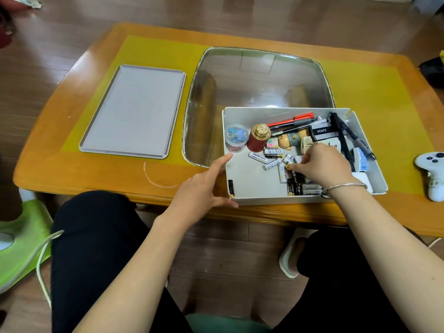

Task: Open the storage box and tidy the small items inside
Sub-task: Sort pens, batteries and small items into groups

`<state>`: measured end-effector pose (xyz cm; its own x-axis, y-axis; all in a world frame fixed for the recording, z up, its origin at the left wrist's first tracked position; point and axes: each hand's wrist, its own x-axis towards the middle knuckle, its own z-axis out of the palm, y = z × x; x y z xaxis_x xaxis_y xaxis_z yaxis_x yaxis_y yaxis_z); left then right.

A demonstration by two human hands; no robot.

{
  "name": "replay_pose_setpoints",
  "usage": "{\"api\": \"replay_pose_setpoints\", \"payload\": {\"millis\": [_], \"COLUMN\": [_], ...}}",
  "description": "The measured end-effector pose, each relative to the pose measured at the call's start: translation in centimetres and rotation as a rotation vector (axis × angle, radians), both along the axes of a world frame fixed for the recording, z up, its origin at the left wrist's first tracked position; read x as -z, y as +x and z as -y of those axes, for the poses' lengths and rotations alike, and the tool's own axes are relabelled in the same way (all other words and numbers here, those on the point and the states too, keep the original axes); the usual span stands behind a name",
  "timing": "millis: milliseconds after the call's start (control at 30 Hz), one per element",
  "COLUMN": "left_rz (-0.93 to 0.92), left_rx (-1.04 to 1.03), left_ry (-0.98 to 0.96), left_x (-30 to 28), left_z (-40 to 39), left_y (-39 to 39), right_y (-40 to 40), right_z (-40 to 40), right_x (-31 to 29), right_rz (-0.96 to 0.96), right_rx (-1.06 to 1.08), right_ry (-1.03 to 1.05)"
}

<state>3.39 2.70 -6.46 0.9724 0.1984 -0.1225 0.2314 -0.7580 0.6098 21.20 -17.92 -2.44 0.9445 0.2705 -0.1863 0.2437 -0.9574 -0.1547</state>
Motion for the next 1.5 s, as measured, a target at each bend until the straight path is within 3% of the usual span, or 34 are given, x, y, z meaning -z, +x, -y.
{"api": "replay_pose_setpoints", "payload": {"millis": [400,667,933,1100,1233,1400,1500], "left_rz": [0.046,0.024,0.021,0.039,0.049,0.057,0.068], "left_rx": [-0.026,-0.018,-0.018,-0.018,-0.019,-0.021,-0.016], "left_ry": [-0.001,-0.062,-0.080,-0.078,-0.080,-0.053,-0.052], "left_x": [0.8,0.6,0.6,0.5,0.4,0.4,0.4], "left_z": [0.0,0.1,0.0,0.1,0.2,0.3,0.3], "left_y": [-0.3,-0.4,-0.4,-0.5,-0.6,-0.6,-0.6], "right_y": [-1.1,-1.0,-1.0,-1.8,-3.5,-4.2,-4.3], "right_z": [-1.1,-1.2,-1.1,-3.0,-5.7,-7.2,-7.2], "right_x": [0.4,1.2,0.8,0.0,0.1,1.3,1.7], "right_rz": [-0.035,0.015,0.046,0.044,-0.263,-0.516,-0.542], "right_rx": [-0.208,-0.289,-0.358,-0.263,-0.286,-0.346,-0.421], "right_ry": [-0.197,-0.145,-0.030,0.311,0.539,0.288,0.152]}}
